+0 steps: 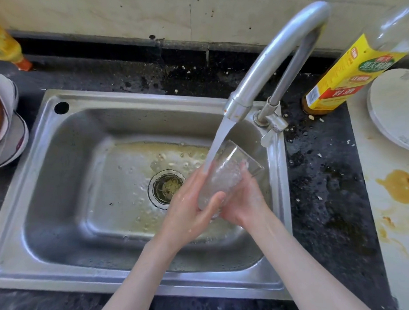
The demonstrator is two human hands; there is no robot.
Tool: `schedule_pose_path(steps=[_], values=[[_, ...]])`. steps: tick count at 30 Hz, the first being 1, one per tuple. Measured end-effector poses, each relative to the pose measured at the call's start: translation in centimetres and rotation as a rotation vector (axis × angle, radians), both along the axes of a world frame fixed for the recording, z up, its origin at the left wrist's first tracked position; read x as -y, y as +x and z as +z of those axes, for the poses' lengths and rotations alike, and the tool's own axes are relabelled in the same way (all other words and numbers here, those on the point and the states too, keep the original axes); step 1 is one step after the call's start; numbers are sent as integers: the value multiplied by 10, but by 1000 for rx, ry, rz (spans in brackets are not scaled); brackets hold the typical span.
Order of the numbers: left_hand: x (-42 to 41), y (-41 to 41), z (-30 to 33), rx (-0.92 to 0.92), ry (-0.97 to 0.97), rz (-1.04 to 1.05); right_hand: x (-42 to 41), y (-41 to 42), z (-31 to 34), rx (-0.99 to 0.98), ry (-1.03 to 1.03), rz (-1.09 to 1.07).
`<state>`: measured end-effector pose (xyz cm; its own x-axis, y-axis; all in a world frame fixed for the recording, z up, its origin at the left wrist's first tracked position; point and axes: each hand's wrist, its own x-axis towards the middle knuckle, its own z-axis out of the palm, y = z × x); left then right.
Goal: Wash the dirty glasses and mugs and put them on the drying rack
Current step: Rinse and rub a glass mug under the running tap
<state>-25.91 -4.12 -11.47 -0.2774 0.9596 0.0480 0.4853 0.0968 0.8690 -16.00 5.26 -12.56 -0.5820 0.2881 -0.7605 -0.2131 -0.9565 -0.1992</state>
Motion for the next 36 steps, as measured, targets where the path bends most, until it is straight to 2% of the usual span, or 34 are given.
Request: schedule_pose_path(steps=[3,5,8,11,14,17,19,22,24,28,30,32,36], values=[[5,6,-8,-19,41,203,-3,-3,-5,60,-100,-10],[5,10,-9,-38,-6,298,-6,-6,-7,34,-97,-54],[-5,10,-1,-17,-91,362,-2,-16,-4,-1,77,0],[-24,8,18,220,-121,482,15,-27,-15,6,270,48],[-27,3,21,339,-177,415,22,-30,-19,-3,309,42],[-12,-8,12,481,-199,233,13,-31,-19,175,471,69],[-2,-13,10,587,-305,157,7,-29,-21,300,552,147],[0,-19,14,759,-485,215,6,-21,-20,395,700,209],[-5,-26,17,705,-580,273,5,-16,-18,472,801,267],[-7,-33,15,614,-578,408,-2,-13,-9,510,1017,395],[-6,-34,12,595,-559,437,-4,-6,-7,503,997,391],[-7,-35,11,596,-533,446,-4,2,-10,493,885,354],[-5,-42,10,663,-522,414,2,12,-14,246,334,307]])
